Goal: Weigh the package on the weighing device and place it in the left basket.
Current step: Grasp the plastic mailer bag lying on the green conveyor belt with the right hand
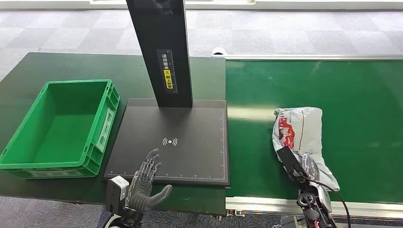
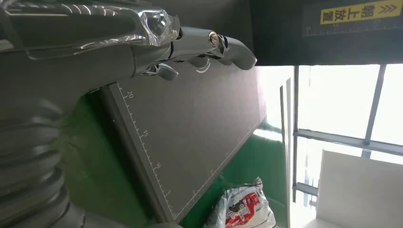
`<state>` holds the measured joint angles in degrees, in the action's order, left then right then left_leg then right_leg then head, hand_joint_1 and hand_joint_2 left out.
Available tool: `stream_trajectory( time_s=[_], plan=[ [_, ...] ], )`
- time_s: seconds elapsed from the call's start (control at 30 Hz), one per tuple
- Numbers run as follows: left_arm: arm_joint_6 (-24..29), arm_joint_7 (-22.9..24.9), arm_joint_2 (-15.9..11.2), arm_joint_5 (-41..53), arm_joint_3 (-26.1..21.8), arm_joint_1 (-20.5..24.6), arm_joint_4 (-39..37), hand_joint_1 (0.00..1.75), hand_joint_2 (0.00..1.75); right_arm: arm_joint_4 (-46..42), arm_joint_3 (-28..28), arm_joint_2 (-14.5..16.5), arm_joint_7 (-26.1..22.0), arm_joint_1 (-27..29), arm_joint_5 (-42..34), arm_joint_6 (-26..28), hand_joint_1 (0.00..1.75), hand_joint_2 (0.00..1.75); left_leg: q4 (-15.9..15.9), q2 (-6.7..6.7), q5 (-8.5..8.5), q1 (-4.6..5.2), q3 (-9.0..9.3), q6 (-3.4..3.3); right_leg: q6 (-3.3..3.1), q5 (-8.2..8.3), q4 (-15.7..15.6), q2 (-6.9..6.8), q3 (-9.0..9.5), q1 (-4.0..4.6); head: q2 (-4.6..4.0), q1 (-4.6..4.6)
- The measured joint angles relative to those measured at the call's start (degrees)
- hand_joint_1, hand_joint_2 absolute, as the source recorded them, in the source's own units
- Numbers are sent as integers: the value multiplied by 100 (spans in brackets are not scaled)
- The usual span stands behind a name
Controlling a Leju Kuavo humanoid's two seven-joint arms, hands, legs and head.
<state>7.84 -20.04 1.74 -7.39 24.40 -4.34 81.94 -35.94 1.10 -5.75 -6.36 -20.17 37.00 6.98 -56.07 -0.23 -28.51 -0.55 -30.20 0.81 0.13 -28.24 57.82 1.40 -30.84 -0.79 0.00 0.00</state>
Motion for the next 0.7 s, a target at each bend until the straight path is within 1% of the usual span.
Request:
stream_trajectory(
  time_s=[0.07, 0.2, 0.33, 0.43, 0.57, 0.7],
  plan=[
    [2, -4, -2, -23, -1, -4, 1, 0, 175, -228, -23, 20, -1, 85, -70, 1, 175, 175, 0, -7, 1, 0, -6, 0, 0, 0, 0, -6, -4, 0, 0, -1],
    [14, -69, -9, -28, -33, -43, 55, 0, 175, -1361, -144, 55, -181, 396, -438, 65, 175, 175, -1, -27, 5, 1, -32, 0, 1, -1, 2, -25, -22, -1, 0, 0],
    [59, -118, -13, 71, -149, -60, 223, 0, 175, -2744, -371, 45, -397, 589, -1225, -58, 175, 175, -1, -26, 6, 1, -44, 1, 1, -1, 1, -26, -36, -2, 0, 0],
    [103, -149, -4, 152, -299, -60, 354, 0, 175, -3520, -576, 21, -566, 672, -1707, -200, 175, 175, -2, -29, 6, 1, -44, 1, 1, -1, 1, -26, -36, -3, 0, 0],
    [126, -160, 61, 313, -535, -53, 542, 0, 175, -4214, -925, -3, -673, 774, -1922, -357, 175, 175, -1, -27, 6, 1, -44, 1, 1, -1, 1, -26, -35, -2, 0, 1],
    [79, -113, 165, 486, -766, -37, 705, 0, 175, -4485, -1372, 4, -621, 782, -2170, -664, 175, 175, 0, -28, 7, 1, -43, 1, 1, -1, 1, -26, -33, -2, 0, 1]
  ],
)
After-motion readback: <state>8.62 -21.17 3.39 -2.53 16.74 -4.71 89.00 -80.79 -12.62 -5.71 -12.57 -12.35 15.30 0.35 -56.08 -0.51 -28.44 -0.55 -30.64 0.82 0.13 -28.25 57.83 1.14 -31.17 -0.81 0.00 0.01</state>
